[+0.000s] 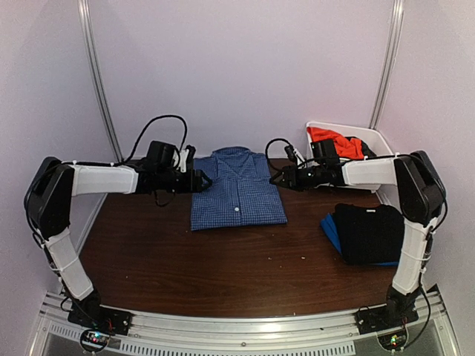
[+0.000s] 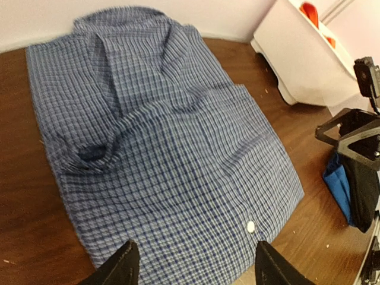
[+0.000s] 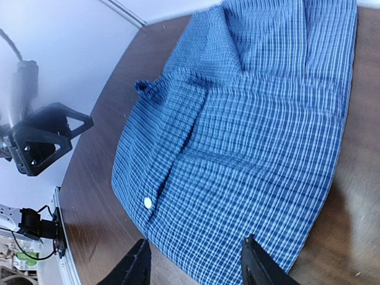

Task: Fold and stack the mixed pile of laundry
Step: Fold the rectangle-folded shirt at the center of the board.

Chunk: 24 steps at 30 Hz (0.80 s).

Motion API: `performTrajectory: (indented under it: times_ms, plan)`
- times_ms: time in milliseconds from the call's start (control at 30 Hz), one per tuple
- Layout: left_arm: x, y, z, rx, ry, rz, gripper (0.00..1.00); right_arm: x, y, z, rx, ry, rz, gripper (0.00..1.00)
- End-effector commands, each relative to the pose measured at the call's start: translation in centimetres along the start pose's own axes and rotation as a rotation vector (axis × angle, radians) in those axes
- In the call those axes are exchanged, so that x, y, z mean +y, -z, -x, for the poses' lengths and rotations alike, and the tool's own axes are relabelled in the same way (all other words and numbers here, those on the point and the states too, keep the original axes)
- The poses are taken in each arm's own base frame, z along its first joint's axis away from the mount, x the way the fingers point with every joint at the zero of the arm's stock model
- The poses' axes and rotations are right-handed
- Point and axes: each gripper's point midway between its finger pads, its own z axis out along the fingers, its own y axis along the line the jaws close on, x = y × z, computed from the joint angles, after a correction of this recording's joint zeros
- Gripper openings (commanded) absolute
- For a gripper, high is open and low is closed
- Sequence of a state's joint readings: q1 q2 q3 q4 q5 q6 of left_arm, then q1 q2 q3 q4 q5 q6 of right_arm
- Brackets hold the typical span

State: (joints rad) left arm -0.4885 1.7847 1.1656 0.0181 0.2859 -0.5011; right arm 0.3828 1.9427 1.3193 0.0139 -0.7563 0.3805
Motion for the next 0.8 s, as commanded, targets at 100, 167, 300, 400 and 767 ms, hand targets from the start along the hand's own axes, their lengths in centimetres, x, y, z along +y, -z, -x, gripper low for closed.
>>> performTrajectory:
  times_ms: [100,167,300,400,767]
  plan:
    - [-4.0,-4.6,-3.8,0.067,-0.031,-0.148,0.58,0.7,-4.4,-4.2,0.108,0.008,0.086,0.45]
    - [-2.3,-5.9,-4.8,0.083,0.039,-0.118,0.56,-0.2,-5.6,-4.5,0.124,-0.013,0.093,0.44]
    - [2.0,-6.9,-6.9,0.11,0.142,-0.038,0.54,-2.7,-7.6,-6.4,0.166,-0.055,0.051,0.43]
    - [3.9,-6.7,-9.0,0.148,0.187,-0.003,0.54,-3.9,-7.9,-8.3,0.196,-0.085,0.021,0.41]
    - [-1.8,1.1,-18.0,0.229,0.201,-0.103,0.49,2.5,-2.1,-18.2,0.297,-0.113,0.038,0.41]
